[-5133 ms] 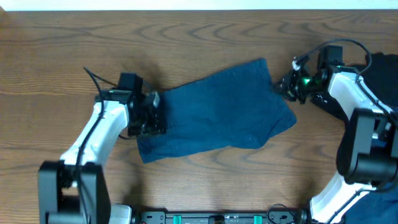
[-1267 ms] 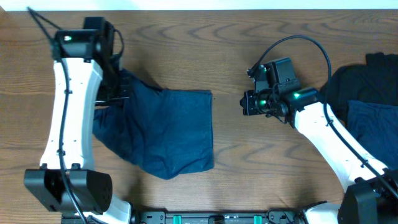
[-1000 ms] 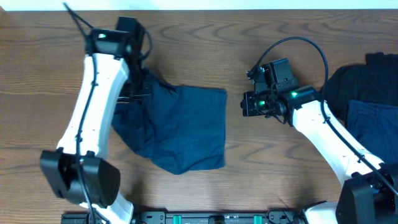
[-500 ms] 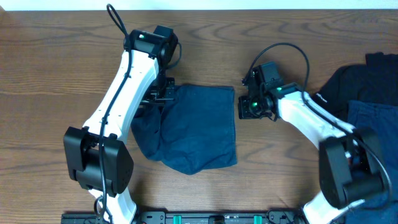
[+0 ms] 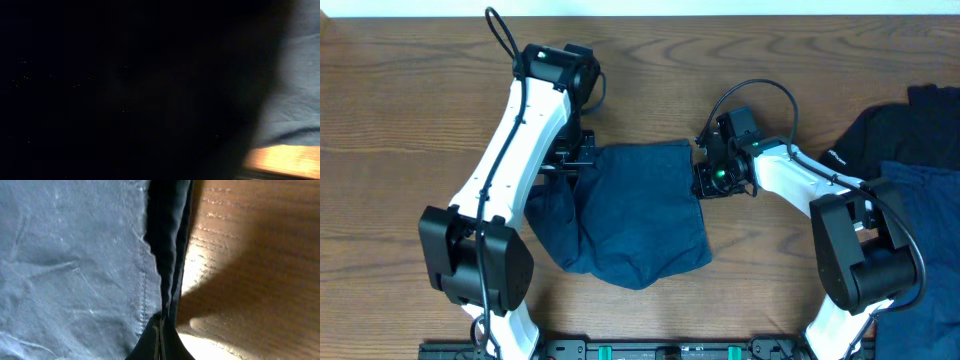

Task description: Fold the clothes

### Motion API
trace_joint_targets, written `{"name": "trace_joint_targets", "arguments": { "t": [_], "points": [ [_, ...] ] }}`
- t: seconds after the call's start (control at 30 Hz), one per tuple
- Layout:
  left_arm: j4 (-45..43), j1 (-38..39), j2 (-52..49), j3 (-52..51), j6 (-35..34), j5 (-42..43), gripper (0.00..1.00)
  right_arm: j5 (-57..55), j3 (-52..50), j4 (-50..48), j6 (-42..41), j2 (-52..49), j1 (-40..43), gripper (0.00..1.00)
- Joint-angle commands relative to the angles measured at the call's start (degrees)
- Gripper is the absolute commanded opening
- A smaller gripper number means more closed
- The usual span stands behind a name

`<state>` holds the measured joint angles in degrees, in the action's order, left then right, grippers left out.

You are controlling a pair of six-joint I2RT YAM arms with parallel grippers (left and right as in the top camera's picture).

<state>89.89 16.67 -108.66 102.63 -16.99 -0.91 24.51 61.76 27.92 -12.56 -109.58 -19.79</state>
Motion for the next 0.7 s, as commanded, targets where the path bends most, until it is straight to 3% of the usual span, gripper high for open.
{"name": "trace_joint_targets", "arguments": {
  "t": [0.0, 0.23, 0.5, 0.67],
  "points": [
    [1.05, -0.09, 2.05, 4.83, -0.92, -0.76, 0.06, -1.22, -0.07, 0.57, 1.27, -1.81, -0.63, 0.01],
    [-0.22, 0.9, 2.05, 10.16, -1.18, 5.03, 0.06, -1.16, -0.07, 0.81, 1.01, -5.7, -0.63, 0.01],
    [-8.5, 7.8, 0.79, 6.73, -7.23, 4.94, 0.06, -1.16, -0.07, 0.76, 1.03, -5.81, -0.63, 0.01],
    [-11.67, 11.87, -1.75, 4.2, -7.37, 4.72, 0.06, -1.14, -0.07, 0.76, 1.01, -5.81, -0.63, 0.01]
  ]
}}
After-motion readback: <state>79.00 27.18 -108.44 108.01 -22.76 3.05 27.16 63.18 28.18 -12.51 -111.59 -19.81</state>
